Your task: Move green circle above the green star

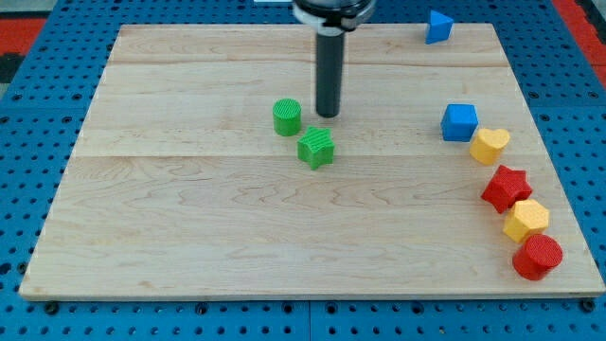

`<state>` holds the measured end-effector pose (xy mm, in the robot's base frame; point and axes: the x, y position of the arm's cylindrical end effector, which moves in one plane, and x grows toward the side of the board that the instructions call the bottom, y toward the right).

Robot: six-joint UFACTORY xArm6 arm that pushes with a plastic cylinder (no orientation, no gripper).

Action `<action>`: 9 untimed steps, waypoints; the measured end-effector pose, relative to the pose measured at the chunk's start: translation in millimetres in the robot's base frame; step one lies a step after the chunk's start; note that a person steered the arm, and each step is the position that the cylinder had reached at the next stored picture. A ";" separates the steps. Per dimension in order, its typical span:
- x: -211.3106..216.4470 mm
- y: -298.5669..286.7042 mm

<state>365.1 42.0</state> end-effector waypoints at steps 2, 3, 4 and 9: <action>-9.5 -146.4; 37.2 -170.1; 45.7 -115.8; -1.5 -79.8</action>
<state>363.6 -37.7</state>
